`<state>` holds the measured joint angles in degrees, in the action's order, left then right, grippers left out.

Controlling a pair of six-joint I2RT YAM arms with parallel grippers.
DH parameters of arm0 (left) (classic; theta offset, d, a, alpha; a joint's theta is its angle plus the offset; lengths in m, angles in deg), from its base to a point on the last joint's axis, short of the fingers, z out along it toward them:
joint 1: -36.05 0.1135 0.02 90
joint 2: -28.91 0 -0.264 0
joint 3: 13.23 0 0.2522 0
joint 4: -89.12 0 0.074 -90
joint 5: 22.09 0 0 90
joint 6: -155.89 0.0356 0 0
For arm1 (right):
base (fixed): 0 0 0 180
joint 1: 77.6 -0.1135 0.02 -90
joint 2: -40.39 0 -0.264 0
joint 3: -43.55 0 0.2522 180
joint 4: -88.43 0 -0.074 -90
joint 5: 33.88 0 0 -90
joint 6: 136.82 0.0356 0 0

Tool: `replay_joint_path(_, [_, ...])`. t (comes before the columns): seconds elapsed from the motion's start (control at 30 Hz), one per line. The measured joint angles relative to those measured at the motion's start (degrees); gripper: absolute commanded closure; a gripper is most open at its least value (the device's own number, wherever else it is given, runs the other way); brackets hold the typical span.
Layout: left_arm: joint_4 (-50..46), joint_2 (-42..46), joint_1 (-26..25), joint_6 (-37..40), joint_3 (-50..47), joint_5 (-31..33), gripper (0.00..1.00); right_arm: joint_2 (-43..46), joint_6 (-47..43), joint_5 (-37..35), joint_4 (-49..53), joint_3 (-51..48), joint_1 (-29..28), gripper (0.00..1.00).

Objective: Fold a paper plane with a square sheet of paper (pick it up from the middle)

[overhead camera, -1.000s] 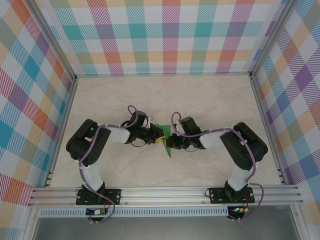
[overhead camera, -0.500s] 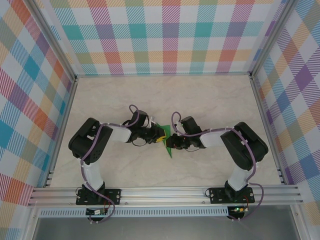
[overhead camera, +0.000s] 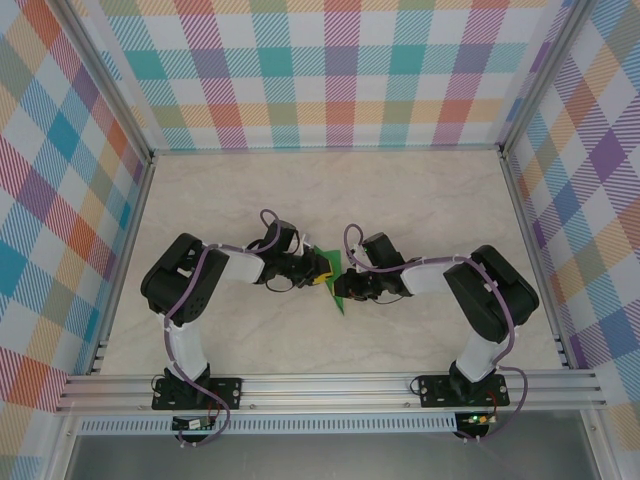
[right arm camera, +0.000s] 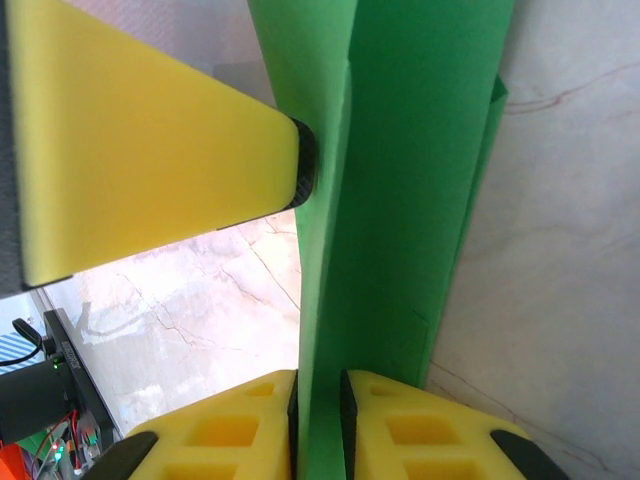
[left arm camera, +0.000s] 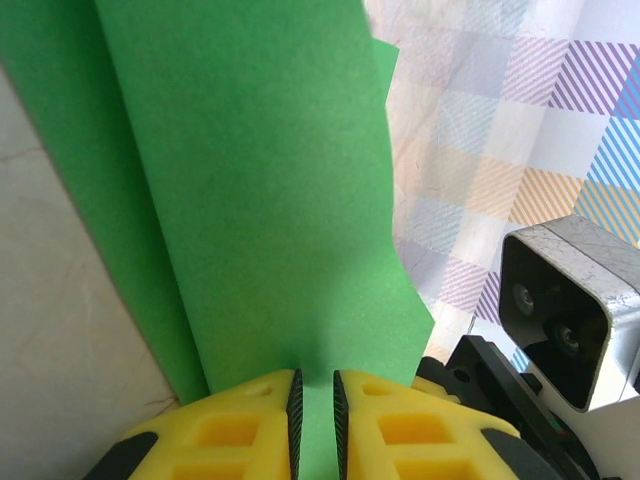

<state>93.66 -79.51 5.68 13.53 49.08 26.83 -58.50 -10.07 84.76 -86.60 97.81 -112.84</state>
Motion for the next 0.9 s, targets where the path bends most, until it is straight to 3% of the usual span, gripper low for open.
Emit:
replay_joint_path(0.33, [-0.15,0.0,-0.02,0.74,0.04,0.02,0.82,-1.25,1.44,1.68,1.38,0.79,0.37,0.85])
replay_joint_path(0.7, [-0.33,-0.59,-0.22,0.79,0.48,0.02,0.83,0.11,2.05,1.79,4.72,1.38,0.37,0.8])
replay_joint_path(0.9, [-0.33,-0.61,-0.26,0.81,0.48,0.04,0.83,1.14,2.49,1.86,6.1,1.38,0.37,0.84])
